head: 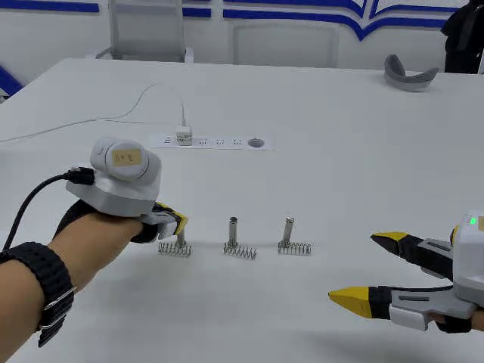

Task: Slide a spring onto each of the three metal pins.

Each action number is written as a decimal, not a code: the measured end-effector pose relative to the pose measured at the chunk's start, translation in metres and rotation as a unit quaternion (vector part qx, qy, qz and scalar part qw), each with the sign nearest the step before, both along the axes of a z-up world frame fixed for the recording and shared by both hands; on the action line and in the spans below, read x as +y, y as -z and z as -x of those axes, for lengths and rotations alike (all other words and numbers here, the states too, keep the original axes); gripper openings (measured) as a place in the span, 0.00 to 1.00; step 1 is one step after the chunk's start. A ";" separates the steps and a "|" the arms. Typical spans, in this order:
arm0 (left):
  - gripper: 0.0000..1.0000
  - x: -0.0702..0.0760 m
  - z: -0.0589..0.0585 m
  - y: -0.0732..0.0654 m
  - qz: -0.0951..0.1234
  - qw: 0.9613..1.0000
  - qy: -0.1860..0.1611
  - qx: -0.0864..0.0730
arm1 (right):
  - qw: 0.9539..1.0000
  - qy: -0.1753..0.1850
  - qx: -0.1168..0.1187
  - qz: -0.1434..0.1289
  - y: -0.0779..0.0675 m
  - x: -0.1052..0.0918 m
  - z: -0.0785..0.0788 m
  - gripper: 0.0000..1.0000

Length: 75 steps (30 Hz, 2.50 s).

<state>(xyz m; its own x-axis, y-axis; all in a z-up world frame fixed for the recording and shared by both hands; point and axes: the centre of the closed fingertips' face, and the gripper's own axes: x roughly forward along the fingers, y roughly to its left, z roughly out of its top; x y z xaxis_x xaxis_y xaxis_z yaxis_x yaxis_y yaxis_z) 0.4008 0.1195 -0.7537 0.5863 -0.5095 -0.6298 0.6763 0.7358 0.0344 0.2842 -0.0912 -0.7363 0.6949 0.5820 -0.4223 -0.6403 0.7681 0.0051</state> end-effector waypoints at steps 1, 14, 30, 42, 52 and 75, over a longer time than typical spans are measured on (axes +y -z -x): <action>0.07 0.000 0.001 0.000 -0.002 1.000 0.002 -0.002 | 1.000 -0.001 0.000 0.000 0.000 0.000 0.000 0.79; 0.08 -0.002 0.007 -0.002 0.001 1.000 0.005 -0.010 | 1.000 -0.005 0.003 0.001 0.001 0.001 0.000 0.79; 0.08 -0.004 0.010 -0.003 0.010 1.000 0.010 -0.015 | 1.000 -0.002 0.010 0.006 0.004 -0.001 0.001 0.79; 0.08 -0.002 0.010 -0.004 0.014 1.000 0.012 -0.014 | 1.000 -0.004 0.011 0.007 0.004 0.001 0.001 0.79; 0.09 -0.003 0.012 -0.004 0.020 1.000 0.015 -0.015 | 1.000 -0.004 0.012 0.008 0.005 0.001 0.001 0.79; 0.31 0.019 0.037 -0.008 0.033 0.993 0.097 -0.064 | 1.000 -0.014 0.010 0.023 0.000 0.011 0.002 0.78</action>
<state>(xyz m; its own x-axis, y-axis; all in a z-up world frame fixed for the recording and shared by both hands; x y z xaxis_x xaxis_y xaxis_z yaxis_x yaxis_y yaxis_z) 0.3634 0.1383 -0.7457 0.5459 -0.6581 -0.5185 0.7988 0.5955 0.0853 0.2821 -0.0804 -0.7363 0.6692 0.5815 -0.4626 -0.6624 0.7490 -0.0166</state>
